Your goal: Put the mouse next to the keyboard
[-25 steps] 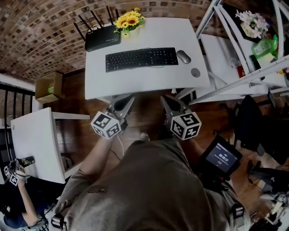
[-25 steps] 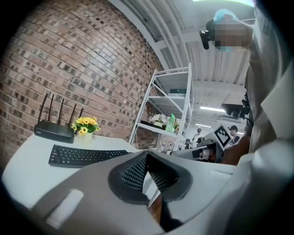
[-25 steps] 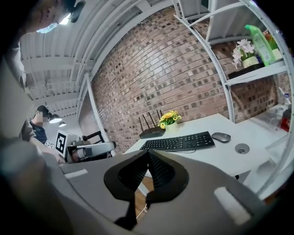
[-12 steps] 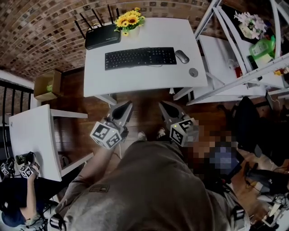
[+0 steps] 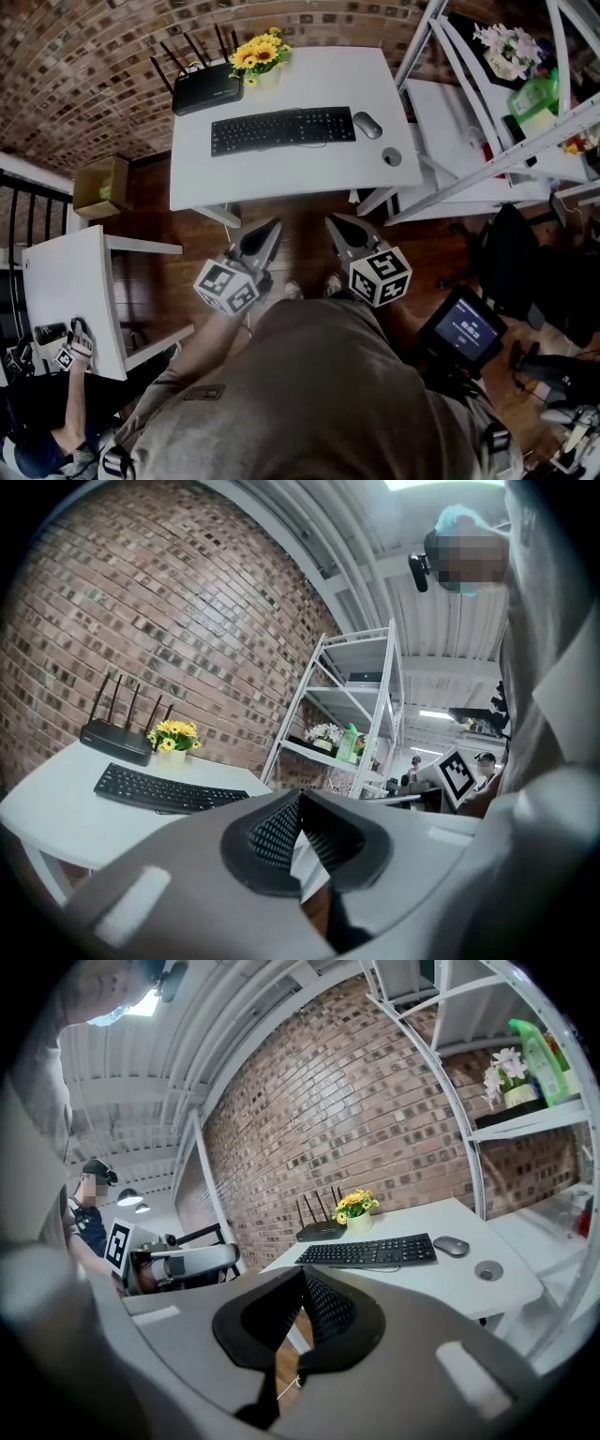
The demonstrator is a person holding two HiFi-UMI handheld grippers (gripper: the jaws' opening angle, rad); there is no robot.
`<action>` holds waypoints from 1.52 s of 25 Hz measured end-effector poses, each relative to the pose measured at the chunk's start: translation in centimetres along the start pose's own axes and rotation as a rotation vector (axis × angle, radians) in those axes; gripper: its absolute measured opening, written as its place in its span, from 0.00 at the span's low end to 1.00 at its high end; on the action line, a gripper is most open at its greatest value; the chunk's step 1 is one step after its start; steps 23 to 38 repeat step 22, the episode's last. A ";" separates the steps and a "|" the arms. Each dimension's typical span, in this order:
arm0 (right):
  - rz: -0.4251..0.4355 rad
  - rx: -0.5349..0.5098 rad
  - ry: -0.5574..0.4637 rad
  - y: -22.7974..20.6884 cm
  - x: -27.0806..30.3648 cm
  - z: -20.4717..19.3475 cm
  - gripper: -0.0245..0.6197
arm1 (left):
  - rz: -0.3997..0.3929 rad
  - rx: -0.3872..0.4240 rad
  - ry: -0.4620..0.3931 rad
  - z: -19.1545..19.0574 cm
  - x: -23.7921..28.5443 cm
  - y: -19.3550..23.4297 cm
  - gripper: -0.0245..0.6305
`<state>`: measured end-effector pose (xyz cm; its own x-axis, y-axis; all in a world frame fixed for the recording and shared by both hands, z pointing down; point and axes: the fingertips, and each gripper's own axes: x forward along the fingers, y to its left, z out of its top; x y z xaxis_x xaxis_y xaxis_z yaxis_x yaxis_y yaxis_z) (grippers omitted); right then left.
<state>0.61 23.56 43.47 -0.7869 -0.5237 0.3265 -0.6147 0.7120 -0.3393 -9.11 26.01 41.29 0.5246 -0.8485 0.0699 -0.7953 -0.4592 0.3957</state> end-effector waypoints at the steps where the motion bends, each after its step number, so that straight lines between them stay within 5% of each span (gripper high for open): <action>1: 0.001 0.001 0.000 -0.1 0.0 -0.1 0.05 | 0.001 0.001 0.003 -0.1 0.0 -0.1 0.04; 38: 0.000 -0.006 0.001 -1.0 -0.9 0.1 0.05 | 0.025 -0.014 0.004 -0.7 0.8 -0.7 0.04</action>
